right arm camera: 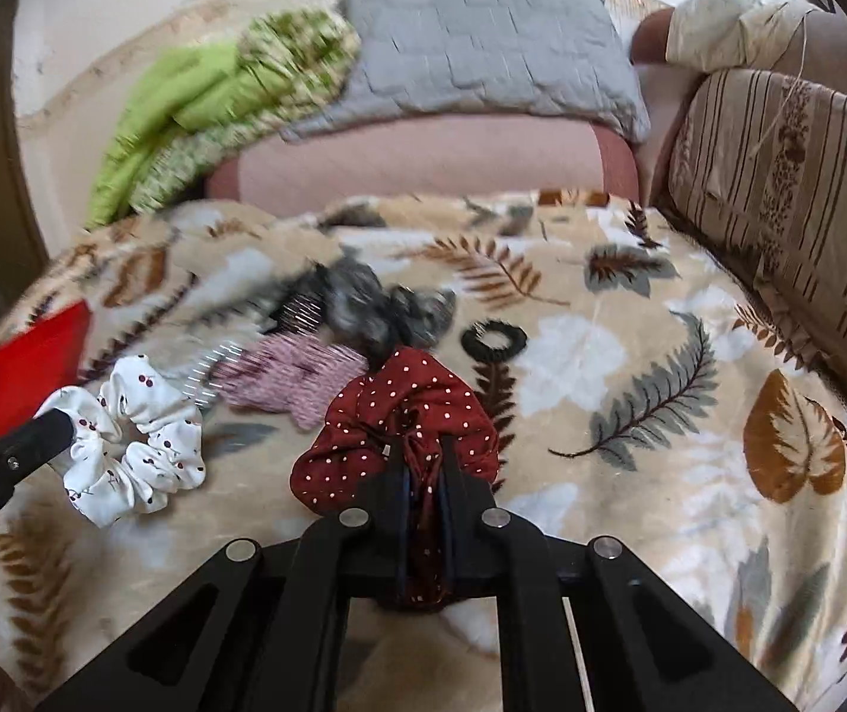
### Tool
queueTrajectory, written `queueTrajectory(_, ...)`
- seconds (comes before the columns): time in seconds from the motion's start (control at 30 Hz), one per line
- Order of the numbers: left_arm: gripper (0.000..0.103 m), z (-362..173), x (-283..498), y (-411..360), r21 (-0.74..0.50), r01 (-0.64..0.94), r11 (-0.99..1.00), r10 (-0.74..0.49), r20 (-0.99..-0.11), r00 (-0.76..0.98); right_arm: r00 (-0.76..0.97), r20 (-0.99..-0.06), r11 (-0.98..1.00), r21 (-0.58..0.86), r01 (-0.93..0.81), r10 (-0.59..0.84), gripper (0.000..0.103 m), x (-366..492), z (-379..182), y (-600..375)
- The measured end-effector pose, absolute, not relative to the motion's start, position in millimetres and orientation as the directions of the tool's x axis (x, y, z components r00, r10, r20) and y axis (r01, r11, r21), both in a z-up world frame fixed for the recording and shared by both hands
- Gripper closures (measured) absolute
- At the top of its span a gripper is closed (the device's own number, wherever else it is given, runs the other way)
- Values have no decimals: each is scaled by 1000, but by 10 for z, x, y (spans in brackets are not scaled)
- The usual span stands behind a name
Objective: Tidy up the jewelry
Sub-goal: 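Grasp the red polka-dot scrunchie with the right tool while the left grasps the white scrunchie, then carry both scrunchies into the red tray and open both tools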
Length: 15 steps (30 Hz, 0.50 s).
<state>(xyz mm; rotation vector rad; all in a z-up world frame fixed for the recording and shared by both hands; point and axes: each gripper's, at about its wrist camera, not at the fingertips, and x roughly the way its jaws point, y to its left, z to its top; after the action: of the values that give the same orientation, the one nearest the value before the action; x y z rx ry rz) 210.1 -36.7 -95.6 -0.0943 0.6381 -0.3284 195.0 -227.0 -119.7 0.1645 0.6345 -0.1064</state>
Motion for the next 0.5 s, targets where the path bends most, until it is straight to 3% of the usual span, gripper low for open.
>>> queueTrajectory(0.5, 101, -350, 1614, 725, -79, 14, 997, -50, -482, 875, 853, -495, 981, 169, -93, 166, 95, 1780, -626, -1325)
